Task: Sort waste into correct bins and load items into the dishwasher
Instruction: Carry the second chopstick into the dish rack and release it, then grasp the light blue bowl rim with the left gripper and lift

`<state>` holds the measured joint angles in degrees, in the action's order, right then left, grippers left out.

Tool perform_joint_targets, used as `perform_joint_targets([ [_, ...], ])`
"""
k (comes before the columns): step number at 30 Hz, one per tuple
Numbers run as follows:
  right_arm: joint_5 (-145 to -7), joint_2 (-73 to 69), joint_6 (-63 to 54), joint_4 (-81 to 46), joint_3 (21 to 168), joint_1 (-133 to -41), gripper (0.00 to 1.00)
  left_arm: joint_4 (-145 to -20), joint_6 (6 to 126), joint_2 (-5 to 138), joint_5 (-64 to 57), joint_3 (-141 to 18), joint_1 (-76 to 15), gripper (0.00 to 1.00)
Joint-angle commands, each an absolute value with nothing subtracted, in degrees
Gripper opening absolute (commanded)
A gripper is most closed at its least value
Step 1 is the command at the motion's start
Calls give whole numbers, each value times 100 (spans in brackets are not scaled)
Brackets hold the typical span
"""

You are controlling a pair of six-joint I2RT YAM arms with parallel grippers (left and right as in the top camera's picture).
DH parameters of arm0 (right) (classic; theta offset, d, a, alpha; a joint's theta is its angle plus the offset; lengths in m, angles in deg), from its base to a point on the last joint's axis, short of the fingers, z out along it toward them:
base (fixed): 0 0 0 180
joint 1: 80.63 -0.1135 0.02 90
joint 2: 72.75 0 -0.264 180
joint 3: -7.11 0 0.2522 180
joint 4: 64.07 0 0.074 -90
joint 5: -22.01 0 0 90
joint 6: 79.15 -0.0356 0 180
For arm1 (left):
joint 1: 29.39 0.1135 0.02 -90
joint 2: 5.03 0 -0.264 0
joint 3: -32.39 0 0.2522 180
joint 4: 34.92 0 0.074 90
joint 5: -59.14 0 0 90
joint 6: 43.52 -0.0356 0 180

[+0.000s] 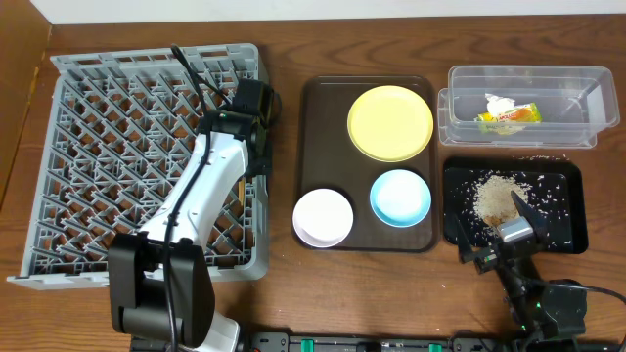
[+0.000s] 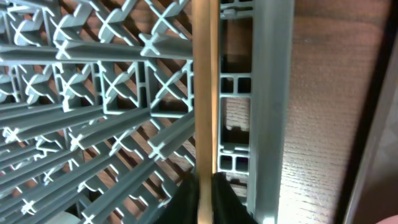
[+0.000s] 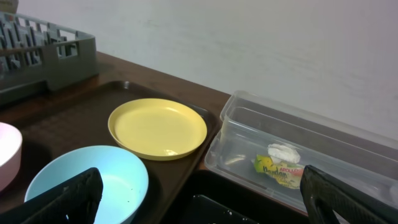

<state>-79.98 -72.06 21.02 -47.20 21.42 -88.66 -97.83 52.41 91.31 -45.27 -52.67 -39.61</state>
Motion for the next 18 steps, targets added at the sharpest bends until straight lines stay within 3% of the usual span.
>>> perform_joint_targets([
  [1,-8027,-7237,2163,-4729,2118,-8783,99,-9890,5213,9111,-4416,-5259,-3946,34],
  [3,-8027,-7237,2163,-4729,2118,-8781,99,-9955,5239,9008,-4413,-5298,-3948,45],
  [7,-8025,-7237,2163,-4729,2118,-8781,99,-10178,5278,8589,-4188,-5567,-3950,46],
  [13,-8025,-7237,2163,-4729,2118,-8781,99,-10073,5278,7852,-2084,-5617,-4013,45],
  [18,-8027,-7237,2163,-4729,2118,-8781,99,-9942,5431,7900,-1008,-5425,-4531,45],
])
